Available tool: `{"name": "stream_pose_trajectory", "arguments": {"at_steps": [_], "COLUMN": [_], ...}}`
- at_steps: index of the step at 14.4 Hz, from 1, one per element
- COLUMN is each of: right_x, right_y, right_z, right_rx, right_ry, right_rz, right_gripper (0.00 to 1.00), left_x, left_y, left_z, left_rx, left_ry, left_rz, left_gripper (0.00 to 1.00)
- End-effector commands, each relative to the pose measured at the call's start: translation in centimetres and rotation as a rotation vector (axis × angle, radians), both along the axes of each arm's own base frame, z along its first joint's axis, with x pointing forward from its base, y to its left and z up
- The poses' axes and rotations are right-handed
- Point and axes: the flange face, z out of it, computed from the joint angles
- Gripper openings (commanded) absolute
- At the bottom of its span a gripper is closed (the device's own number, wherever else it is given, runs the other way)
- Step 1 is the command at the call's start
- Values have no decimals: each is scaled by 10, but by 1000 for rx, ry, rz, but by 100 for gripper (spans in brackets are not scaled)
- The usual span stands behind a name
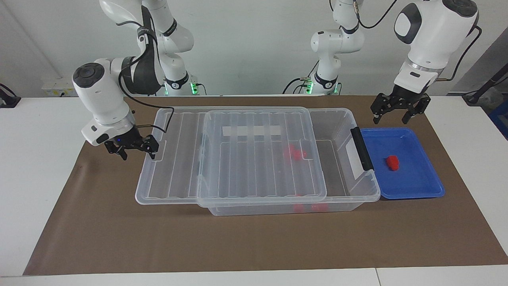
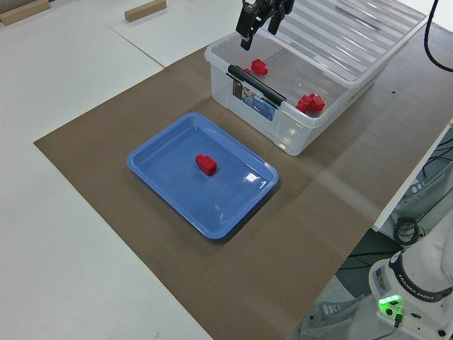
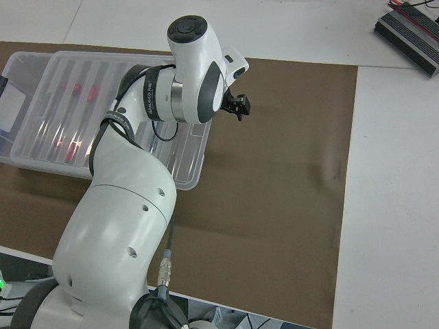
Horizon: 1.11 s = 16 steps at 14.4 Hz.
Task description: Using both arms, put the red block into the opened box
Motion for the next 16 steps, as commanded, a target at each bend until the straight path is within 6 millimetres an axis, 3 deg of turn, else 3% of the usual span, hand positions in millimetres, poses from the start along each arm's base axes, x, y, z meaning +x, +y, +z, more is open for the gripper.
{"name": "stream_pose_trajectory", "arguments": {"at_steps": [1, 4, 9, 10, 13, 15, 16], "right_x": [-4, -5, -6, -6, -7, -8, -8], "right_y": [-22, -33, -42, -42, -41, -40, -37], "right_z": [-2, -2, -2, -2, -1, 4, 7], "right_rx": [8, 7, 6, 6, 7, 7, 7], "right_ry": [23, 24, 25, 25, 31, 28, 30], "right_rz": [43, 66, 89, 89, 90, 89, 92], "right_gripper": [100, 100, 100, 100, 100, 100, 100], "left_x": [-6, 0, 13, 18, 27, 24, 20], "left_y": [5, 43, 96, 105, 119, 146, 144], "left_z": [4, 5, -23, -36, -98, -153, -173], "left_rx": [12, 14, 43, 50, 59, 44, 36], "left_ry": [5, -37, -41, -41, -86, -85, -103], "left_rz": [8, 49, -60, -98, -86, 34, 92], "left_gripper": [100, 100, 100, 100, 100, 100, 100]}}
